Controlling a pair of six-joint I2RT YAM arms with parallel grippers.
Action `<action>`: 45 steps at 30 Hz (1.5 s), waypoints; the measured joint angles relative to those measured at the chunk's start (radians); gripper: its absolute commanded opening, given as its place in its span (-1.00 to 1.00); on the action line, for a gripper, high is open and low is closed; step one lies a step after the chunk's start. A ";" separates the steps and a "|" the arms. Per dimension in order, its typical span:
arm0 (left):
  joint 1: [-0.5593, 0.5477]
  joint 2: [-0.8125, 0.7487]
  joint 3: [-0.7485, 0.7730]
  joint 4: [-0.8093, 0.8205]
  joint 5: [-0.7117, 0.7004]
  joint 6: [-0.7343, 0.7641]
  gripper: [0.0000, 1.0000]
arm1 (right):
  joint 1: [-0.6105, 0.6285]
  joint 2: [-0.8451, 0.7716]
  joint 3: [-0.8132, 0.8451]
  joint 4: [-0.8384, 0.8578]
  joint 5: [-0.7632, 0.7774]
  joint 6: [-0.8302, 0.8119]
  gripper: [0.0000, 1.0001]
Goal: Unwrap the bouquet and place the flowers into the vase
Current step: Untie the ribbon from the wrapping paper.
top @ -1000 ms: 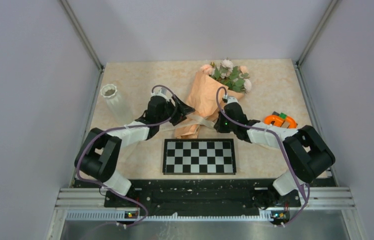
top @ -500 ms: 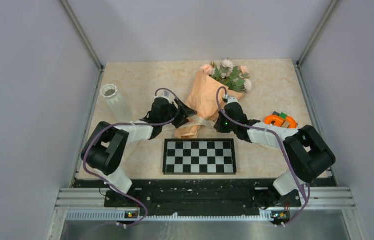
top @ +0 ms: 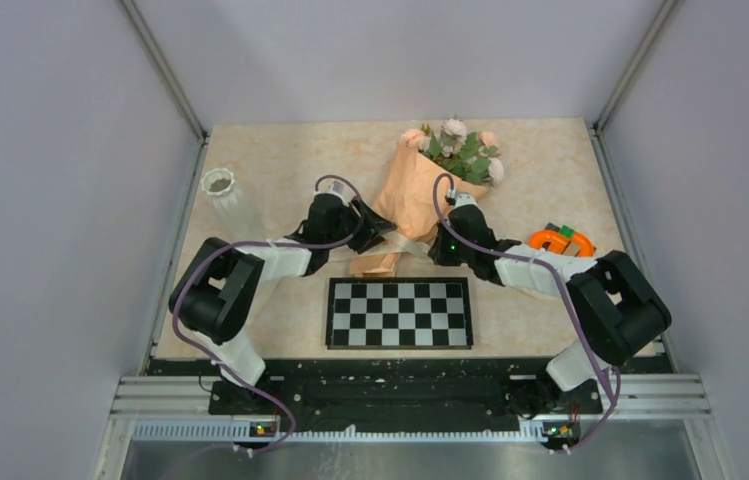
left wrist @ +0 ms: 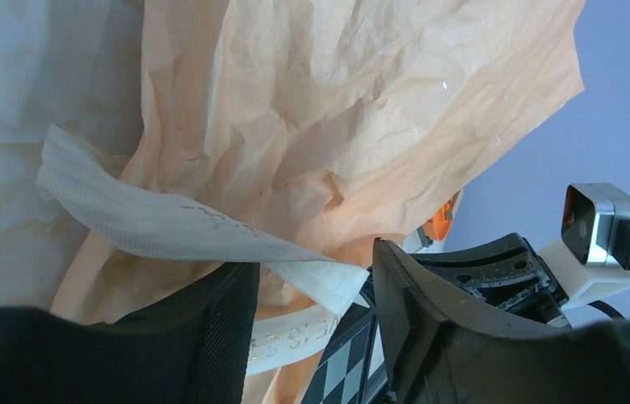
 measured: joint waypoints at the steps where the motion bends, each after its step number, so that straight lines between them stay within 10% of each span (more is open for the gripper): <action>1: -0.001 0.002 0.002 0.000 0.000 0.000 0.08 | 0.000 0.000 0.000 0.000 0.000 0.000 -1.00; 19: -0.006 0.002 0.035 -0.001 -0.001 0.014 -1.00 | 0.000 0.000 0.000 0.000 0.000 0.000 -1.00; 45: 0.188 -0.037 -0.006 -0.045 0.007 0.103 -1.00 | 0.000 -0.034 -0.013 -0.038 0.084 0.000 -1.00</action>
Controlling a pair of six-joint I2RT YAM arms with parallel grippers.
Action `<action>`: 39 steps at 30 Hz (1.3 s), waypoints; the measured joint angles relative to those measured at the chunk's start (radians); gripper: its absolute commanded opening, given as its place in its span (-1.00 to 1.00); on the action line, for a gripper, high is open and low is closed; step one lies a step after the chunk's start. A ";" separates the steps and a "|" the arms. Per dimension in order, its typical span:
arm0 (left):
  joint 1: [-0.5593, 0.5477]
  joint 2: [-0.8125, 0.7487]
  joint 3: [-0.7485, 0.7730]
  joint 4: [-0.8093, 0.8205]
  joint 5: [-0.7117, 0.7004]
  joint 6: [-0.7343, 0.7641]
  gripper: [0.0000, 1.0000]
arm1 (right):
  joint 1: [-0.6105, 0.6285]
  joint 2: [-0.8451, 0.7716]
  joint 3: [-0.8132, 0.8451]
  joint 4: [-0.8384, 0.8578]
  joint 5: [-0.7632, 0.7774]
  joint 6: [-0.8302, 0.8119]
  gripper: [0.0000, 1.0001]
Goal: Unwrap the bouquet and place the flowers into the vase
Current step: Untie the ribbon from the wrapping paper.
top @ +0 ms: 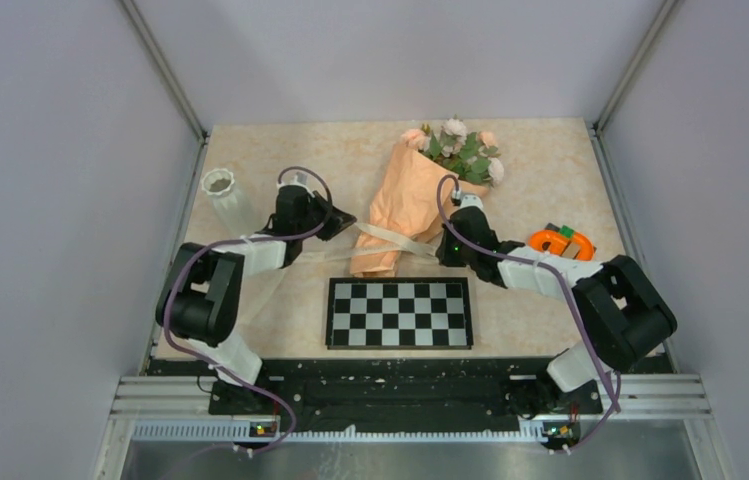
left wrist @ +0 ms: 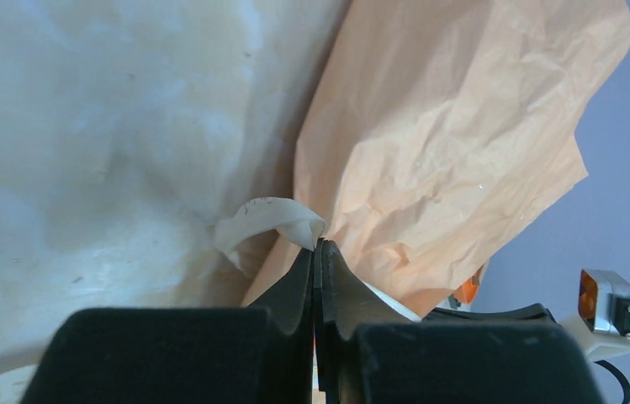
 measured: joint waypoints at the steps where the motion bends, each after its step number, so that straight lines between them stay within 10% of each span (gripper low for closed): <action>1: 0.011 -0.006 -0.003 -0.011 -0.002 0.013 -1.00 | 0.000 0.000 0.000 -0.004 0.001 0.000 -1.00; 21: 0.081 -0.119 0.001 -0.283 -0.215 0.304 -1.00 | -0.019 -0.012 -0.006 -0.016 0.019 0.002 -1.00; 30: 0.098 -0.143 0.002 -0.346 -0.217 0.365 -0.11 | -0.031 -0.019 -0.021 -0.017 0.016 0.003 -1.00; 39: 0.031 -0.263 0.002 -0.348 -0.219 0.380 0.09 | -0.032 -0.019 -0.033 -0.013 -0.005 0.003 -1.00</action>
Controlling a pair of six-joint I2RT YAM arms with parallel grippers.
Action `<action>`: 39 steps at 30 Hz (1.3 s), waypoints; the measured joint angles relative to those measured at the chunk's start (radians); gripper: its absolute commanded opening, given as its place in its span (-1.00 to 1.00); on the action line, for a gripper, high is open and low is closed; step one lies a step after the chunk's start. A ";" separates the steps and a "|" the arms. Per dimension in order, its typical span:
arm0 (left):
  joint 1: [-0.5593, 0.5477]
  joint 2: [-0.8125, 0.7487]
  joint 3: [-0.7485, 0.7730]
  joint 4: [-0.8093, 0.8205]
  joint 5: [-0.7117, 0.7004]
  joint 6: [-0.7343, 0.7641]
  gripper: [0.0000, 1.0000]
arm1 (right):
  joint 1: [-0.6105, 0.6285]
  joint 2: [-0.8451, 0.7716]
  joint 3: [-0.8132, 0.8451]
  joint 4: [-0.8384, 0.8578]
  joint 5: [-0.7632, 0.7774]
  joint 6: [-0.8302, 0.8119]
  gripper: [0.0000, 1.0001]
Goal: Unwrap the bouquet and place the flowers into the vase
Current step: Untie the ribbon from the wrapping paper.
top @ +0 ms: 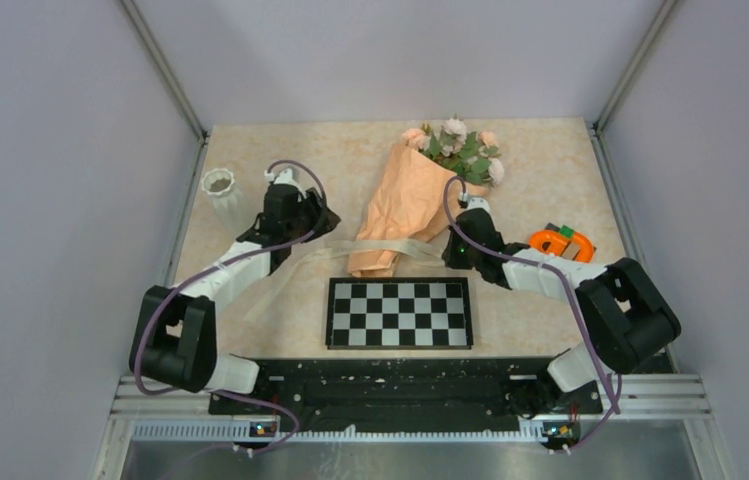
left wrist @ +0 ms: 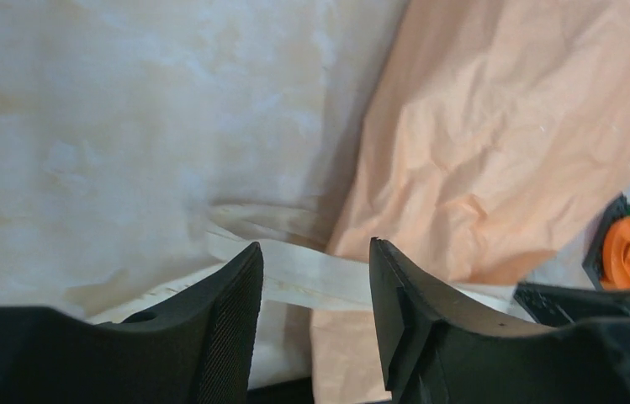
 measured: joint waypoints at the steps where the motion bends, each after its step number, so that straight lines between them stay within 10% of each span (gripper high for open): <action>1: -0.029 -0.006 0.000 0.000 -0.002 -0.001 0.12 | 0.000 0.000 0.000 0.000 -0.002 0.000 -1.00; 22: -0.472 0.173 0.227 -0.083 -0.163 0.230 0.55 | 0.000 0.000 0.000 0.006 -0.008 0.000 -1.00; 39: -0.487 0.241 0.252 -0.164 -0.229 0.275 -0.15 | 0.000 0.000 0.000 0.007 -0.021 0.000 -1.00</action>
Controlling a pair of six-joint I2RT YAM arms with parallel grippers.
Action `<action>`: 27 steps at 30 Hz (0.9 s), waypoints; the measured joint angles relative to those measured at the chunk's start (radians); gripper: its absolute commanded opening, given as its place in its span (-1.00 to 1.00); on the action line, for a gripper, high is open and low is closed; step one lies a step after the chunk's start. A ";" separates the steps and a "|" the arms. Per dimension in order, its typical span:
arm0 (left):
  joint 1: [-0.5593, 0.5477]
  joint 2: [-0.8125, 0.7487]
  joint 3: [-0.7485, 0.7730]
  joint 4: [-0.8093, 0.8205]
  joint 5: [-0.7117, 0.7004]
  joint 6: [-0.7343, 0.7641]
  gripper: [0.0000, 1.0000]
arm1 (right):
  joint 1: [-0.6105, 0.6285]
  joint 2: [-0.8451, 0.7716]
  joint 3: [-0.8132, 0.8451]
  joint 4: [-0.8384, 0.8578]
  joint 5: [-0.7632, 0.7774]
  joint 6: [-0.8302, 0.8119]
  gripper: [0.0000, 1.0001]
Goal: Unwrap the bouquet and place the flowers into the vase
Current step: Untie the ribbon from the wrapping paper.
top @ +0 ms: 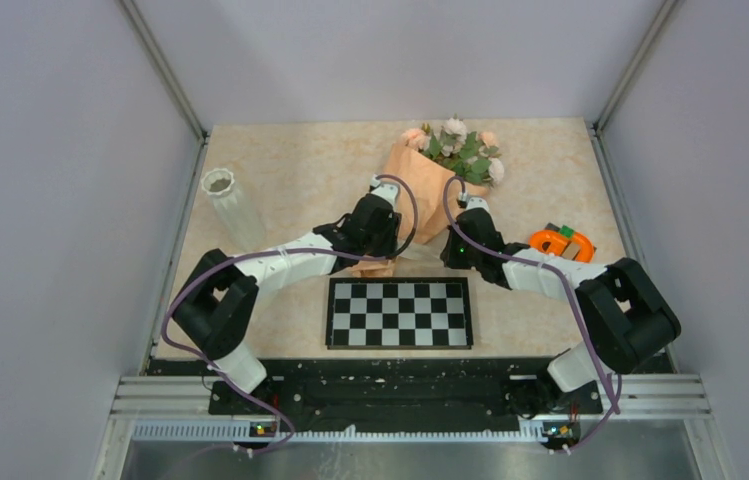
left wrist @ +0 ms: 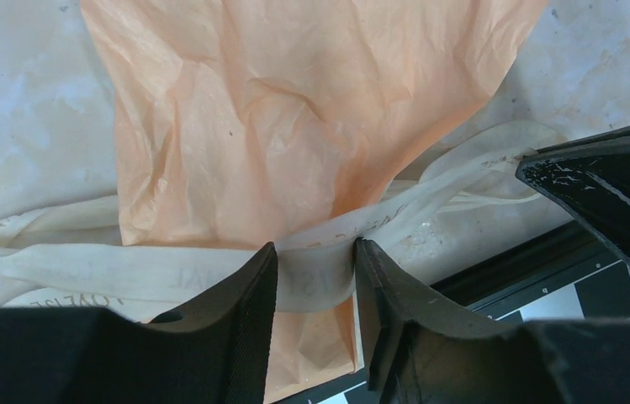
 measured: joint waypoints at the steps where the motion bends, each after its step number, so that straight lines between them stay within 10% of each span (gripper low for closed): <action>1: 0.000 0.000 0.000 0.000 -0.002 -0.001 -0.15 | 0.000 0.000 0.000 0.000 0.000 0.000 -1.00; 27: 0.077 -0.185 -0.108 -0.043 -0.060 -0.035 -0.86 | -0.003 -0.006 0.000 -0.024 0.072 0.026 -1.00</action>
